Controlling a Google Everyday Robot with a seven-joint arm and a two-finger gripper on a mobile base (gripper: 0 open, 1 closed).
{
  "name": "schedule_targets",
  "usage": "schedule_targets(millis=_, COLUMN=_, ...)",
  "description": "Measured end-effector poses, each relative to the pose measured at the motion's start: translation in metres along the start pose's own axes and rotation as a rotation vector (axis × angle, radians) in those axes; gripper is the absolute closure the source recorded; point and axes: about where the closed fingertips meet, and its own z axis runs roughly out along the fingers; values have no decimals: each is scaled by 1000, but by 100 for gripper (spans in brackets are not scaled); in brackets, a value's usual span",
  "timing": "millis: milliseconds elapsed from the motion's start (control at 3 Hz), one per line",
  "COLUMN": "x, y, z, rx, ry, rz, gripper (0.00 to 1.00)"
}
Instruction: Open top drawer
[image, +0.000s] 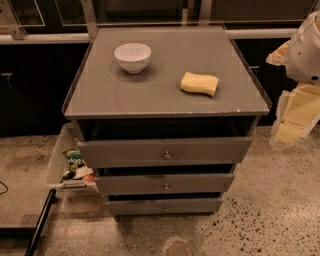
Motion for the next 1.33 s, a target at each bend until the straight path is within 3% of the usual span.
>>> schedule_targets(millis=333, x=2, y=-1, z=4, rx=2, ry=3, rz=1, gripper=0)
schedule_targets(millis=667, x=9, y=5, z=32, rx=-31, ry=4, rz=-10, gripper=0)
schedule_targets(millis=1000, x=13, y=15, z=68, rx=-42, ry=-32, rz=-75, gripper=0)
schedule_targets(millis=1333, x=23, y=21, z=111, rx=-12, ry=-80, rz=-177, gripper=0)
